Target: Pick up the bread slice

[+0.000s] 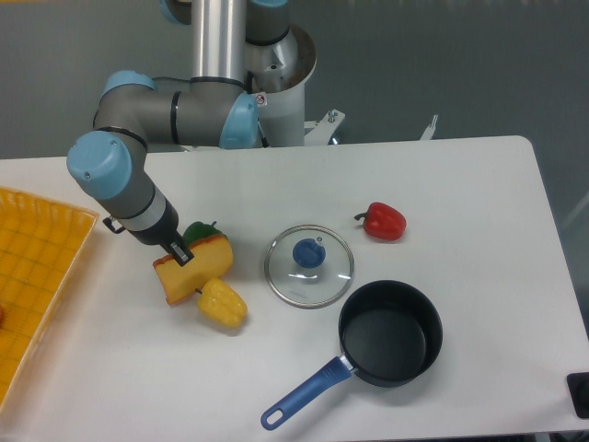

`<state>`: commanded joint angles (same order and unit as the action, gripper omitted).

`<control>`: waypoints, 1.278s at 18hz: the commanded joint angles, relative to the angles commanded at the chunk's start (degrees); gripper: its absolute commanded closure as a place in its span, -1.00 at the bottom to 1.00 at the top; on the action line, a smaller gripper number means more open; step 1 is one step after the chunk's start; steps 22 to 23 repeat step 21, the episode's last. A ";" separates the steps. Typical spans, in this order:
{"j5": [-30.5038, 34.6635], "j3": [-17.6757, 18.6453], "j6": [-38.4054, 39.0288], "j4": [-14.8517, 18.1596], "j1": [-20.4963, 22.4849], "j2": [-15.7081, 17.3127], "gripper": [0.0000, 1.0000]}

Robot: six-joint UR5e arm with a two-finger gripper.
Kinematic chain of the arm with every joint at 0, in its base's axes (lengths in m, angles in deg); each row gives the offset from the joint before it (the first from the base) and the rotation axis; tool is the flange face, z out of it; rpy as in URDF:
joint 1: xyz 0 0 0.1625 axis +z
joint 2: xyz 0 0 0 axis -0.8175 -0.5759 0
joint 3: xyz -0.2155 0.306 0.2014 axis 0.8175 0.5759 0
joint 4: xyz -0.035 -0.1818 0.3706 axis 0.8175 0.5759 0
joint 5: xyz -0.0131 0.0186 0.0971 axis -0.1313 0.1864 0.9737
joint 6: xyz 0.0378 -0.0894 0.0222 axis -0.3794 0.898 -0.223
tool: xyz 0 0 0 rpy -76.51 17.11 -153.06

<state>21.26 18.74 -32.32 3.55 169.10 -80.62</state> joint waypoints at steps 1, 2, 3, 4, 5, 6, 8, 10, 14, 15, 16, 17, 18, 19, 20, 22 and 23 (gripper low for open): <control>0.00 -0.70 0.00 1.05 0.00 0.09 1.00; -0.09 -1.75 -0.09 2.62 0.17 0.09 1.00; -0.09 -3.15 -0.09 4.73 0.61 0.18 1.00; -0.26 -4.82 -0.17 6.49 1.05 0.35 1.00; -0.96 -6.58 -0.35 7.73 1.84 0.88 1.00; -2.45 -8.07 -0.52 8.52 2.89 1.32 1.00; -4.83 -10.19 -1.23 9.49 4.48 2.02 1.00; -5.10 -11.42 -1.93 10.28 5.89 2.46 1.00; -5.19 -11.95 -7.45 14.14 7.03 2.81 1.00; -5.45 -12.04 -8.86 16.16 7.64 3.51 1.00; -5.71 -12.31 -9.49 16.78 8.08 4.47 1.00; -6.32 -12.31 -9.58 16.79 8.78 4.83 1.00; -6.76 -12.31 -9.58 16.79 8.96 4.92 1.00; -6.77 -12.31 -9.58 16.79 9.05 4.92 1.00; -6.86 -12.22 -9.58 16.88 9.05 4.92 1.00; -6.86 -11.96 -9.58 16.88 9.05 5.10 1.00; -6.86 -11.96 -9.58 16.88 9.05 5.10 1.00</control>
